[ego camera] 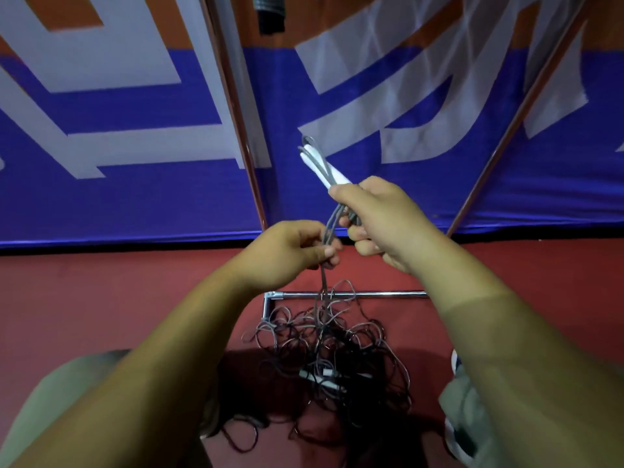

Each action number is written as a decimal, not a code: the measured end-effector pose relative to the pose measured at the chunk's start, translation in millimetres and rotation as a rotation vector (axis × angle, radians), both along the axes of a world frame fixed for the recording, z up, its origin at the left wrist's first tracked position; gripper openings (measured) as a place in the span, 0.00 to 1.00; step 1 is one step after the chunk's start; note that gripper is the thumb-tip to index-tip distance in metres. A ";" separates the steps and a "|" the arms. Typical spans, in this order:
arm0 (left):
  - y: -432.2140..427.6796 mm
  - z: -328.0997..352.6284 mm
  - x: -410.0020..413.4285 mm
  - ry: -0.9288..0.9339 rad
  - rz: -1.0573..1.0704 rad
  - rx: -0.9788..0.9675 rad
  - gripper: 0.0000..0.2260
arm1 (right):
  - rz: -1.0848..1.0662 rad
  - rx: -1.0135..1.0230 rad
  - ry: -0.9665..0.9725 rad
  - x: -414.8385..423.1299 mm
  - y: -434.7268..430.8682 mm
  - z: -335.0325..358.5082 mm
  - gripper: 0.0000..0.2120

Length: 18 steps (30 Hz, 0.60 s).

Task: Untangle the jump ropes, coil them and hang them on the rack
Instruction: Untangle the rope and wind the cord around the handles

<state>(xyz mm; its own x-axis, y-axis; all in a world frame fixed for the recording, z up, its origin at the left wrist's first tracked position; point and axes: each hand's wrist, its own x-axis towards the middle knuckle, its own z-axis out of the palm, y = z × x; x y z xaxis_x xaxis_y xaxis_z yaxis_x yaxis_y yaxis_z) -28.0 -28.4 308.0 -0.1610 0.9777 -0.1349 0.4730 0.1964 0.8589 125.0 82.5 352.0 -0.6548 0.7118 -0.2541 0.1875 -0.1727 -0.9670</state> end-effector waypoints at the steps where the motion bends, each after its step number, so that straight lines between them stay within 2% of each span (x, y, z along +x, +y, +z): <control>1: 5.1 -3.7 -1.9 0.041 0.005 -0.019 0.05 | 0.021 0.006 -0.009 -4.8 -0.1 -2.2 0.11; 3: 15.3 -6.2 -5.8 0.104 -0.007 -0.062 0.07 | 0.051 -0.001 -0.016 -12.0 1.8 -7.7 0.08; 8: 27.4 -13.3 -14.1 0.133 -0.025 -0.137 0.10 | 0.072 -0.058 -0.008 -19.4 10.2 -23.6 0.11; 12: 26.1 -22.6 -20.2 0.075 0.001 -0.161 0.09 | 0.160 -0.119 -0.024 -24.0 7.8 -31.0 0.11; 15: 23.7 -21.4 -26.1 0.122 0.029 -0.143 0.10 | 0.202 -0.269 0.014 -23.0 3.8 -29.2 0.09; 18: 21.6 -15.2 -35.7 0.175 0.047 -0.079 0.07 | 0.329 -0.413 0.056 -18.1 1.9 -22.1 0.07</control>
<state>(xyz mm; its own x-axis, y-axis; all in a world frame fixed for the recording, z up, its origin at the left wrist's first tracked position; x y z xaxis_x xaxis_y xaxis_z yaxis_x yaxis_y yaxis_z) -63.6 -6.8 292.9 -0.2342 0.9559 -0.1770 0.6028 0.2857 0.7450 106.9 84.4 329.8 -0.8476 0.3142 -0.4277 0.2457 -0.4819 -0.8411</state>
